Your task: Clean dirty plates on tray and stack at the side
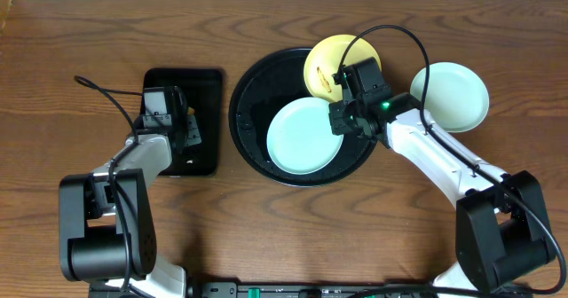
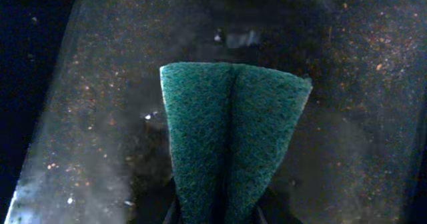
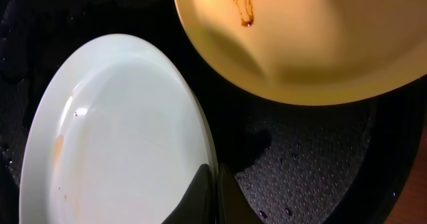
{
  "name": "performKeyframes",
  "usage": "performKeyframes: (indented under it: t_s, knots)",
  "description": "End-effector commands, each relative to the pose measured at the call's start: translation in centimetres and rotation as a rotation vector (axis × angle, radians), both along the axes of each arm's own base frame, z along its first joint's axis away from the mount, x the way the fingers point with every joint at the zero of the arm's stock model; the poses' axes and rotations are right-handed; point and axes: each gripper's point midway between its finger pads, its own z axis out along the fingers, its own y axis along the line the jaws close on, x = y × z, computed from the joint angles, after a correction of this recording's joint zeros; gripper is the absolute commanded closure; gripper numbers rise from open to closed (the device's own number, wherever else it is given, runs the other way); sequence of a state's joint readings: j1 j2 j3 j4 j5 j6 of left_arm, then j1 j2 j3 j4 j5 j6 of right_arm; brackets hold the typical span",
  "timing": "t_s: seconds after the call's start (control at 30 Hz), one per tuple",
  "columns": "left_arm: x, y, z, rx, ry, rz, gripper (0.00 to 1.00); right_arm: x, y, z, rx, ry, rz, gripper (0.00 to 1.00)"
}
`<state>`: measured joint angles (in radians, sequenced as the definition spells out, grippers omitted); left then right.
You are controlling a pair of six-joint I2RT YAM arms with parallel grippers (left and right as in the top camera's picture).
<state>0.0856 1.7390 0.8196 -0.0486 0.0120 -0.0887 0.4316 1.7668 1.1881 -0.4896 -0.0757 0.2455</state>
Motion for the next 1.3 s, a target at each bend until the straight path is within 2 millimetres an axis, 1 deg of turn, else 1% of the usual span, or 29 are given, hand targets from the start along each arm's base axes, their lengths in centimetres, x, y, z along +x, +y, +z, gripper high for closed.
performKeyframes:
  t_s: [0.0, 0.07, 0.13, 0.23, 0.3, 0.43, 0.5, 0.57, 0.77, 0.97, 1.07, 1.27]
  knots:
    - [0.5, 0.2, 1.7, 0.009, -0.040, 0.001, 0.75, -0.4, 0.6, -0.1, 0.010, 0.009, 0.011, 0.99]
    - [0.9, 0.2, 3.3, 0.011, -0.082, 0.001, 0.81, -0.4, 0.6, -0.1, 0.011, 0.012, 0.006, 0.99]
    - [1.2, 0.1, 5.0, 0.012, -0.127, 0.000, 0.92, -0.5, 0.3, -0.3, 0.015, 0.031, -0.046, 0.99]
    - [1.5, 0.1, 7.6, 0.012, -0.196, 0.000, 0.92, -0.6, 0.3, -0.3, 0.027, 0.043, -0.075, 0.99]
    - [1.7, -0.3, 9.0, -0.005, -0.234, -0.015, 0.92, -0.6, 0.3, -0.3, 0.027, 0.043, -0.074, 0.99]
    - [1.8, -2.6, 10.8, -0.106, -0.286, -0.093, 0.92, -0.8, 0.3, -0.5, 0.025, 0.047, -0.074, 0.99]
    - [1.7, -3.6, 11.3, -0.168, -0.296, -0.107, 0.92, -0.8, 0.2, -0.5, 0.024, 0.049, -0.074, 0.99]
    - [1.6, -4.1, 11.5, -0.209, -0.299, -0.106, 0.92, -0.8, 0.3, -0.5, 0.024, 0.049, -0.074, 0.99]
    - [2.0, -4.2, 11.9, -0.212, -0.320, -0.113, 0.92, -0.8, 0.3, -0.5, 0.025, 0.049, -0.073, 0.99]
    - [2.1, -1.7, 11.8, -0.085, -0.324, -0.032, 0.92, -0.8, 0.3, -0.5, 0.024, 0.050, -0.073, 0.99]
    - [2.3, -1.4, 12.0, -0.070, -0.336, -0.025, 0.92, -0.8, 0.3, -0.5, 0.024, 0.050, -0.073, 0.99]
    - [3.9, -1.3, 14.0, -0.065, -0.436, -0.026, 0.92, -0.8, 0.3, -0.5, 0.024, 0.050, -0.073, 0.99]
